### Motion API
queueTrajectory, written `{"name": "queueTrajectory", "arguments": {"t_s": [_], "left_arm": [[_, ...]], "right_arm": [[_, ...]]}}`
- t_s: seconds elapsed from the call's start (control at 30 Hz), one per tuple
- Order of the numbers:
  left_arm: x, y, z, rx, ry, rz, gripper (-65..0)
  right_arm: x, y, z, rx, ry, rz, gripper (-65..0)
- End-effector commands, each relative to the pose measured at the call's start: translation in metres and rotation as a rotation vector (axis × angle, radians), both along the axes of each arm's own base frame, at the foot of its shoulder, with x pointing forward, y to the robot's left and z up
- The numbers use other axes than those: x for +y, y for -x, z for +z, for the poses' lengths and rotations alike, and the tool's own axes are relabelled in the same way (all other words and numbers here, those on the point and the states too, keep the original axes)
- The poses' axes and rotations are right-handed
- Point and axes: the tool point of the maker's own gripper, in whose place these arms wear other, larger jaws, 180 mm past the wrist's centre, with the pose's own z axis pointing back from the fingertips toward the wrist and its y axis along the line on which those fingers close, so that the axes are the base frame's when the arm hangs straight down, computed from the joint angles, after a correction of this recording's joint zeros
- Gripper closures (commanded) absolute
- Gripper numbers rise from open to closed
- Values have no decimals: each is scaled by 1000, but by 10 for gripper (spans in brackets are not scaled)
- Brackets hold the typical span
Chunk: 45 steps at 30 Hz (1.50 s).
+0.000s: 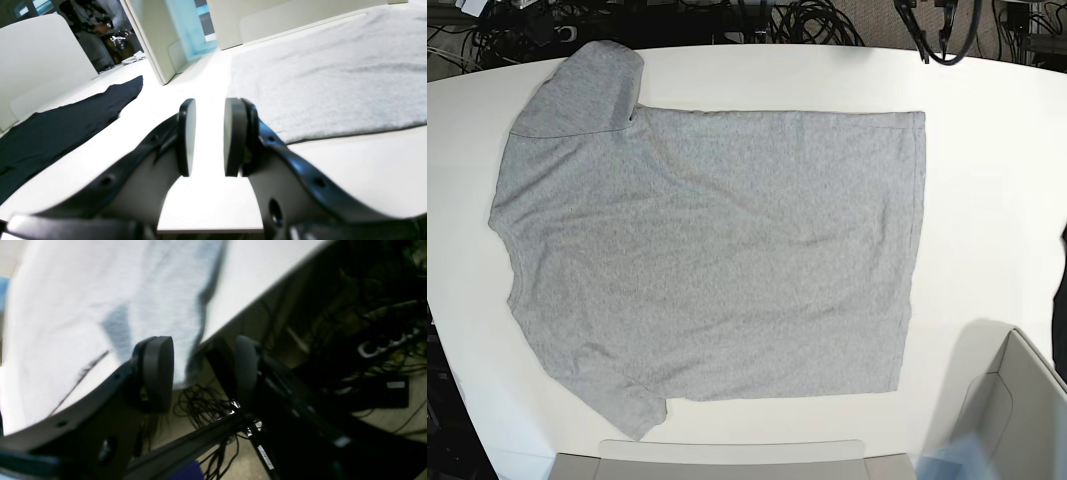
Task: Fold the T-shirt properly
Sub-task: 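Move both grippers to the shirt's shoulder corners and pinch them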
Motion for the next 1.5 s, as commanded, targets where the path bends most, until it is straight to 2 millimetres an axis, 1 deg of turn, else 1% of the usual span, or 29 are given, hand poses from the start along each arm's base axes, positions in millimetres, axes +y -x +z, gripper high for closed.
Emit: {"name": "queueTrajectory", "arguments": {"t_s": [0.0, 0.07, 0.13, 0.3, 0.43, 0.53, 0.6, 0.7, 0.83, 0.9, 1.03, 1.17, 1.27, 1.33, 1.37, 1.47], "left_arm": [[0, 5, 6, -15, -9, -8, -158], [0, 5, 6, -15, -10, -7, -158], [1, 5, 6, -14, -12, -4, -158], [2, 5, 5, -7, -11, 1, -158], [6, 5, -3, 34, -5, 19, -158], [6, 4, -3, 35, -5, 20, -158], [7, 4, -3, 34, -7, 23, -158], [7, 4, -3, 34, -7, 23, -158], [7, 4, -3, 34, -7, 24, -158], [7, 3, -3, 33, -8, 24, -158], [7, 3, -3, 31, -8, 24, -158], [7, -3, -2, 16, -7, 25, -158], [10, -5, -7, 42, -2, 38, -158], [13, -10, -7, 58, 1, 53, -158], [20, -13, -6, 70, -3, 74, -158], [39, -30, 10, 54, 45, 161, -158]], "right_arm": [[1, -6, 1, -15, -11, 5, -298], [1, -12, -8, -11, -18, 3, -298], [2, -16, -13, -15, -25, -1, -298], [14, -37, -9, -76, -85, 25, -298], [21, -54, -11, -88, -106, 59, -298], [24, -65, -11, -99, -114, 74, -298], [25, -64, -13, -91, -117, 60, -298], [20, -59, -20, -59, -93, 19, -298], [15, -47, -31, -23, -77, -30, -298], [8, -41, -39, 1, -63, -46, -298], [1, -42, -45, 6, -49, -55, -298], [0, -49, -44, -7, -47, -51, -298], [1, -53, -44, -13, -50, -48, -298], [7, -55, -48, 7, -72, -23, -298], [12, -55, -51, 25, -89, -7, -298], [24, -61, -57, 58, -130, 40, -298]]}}
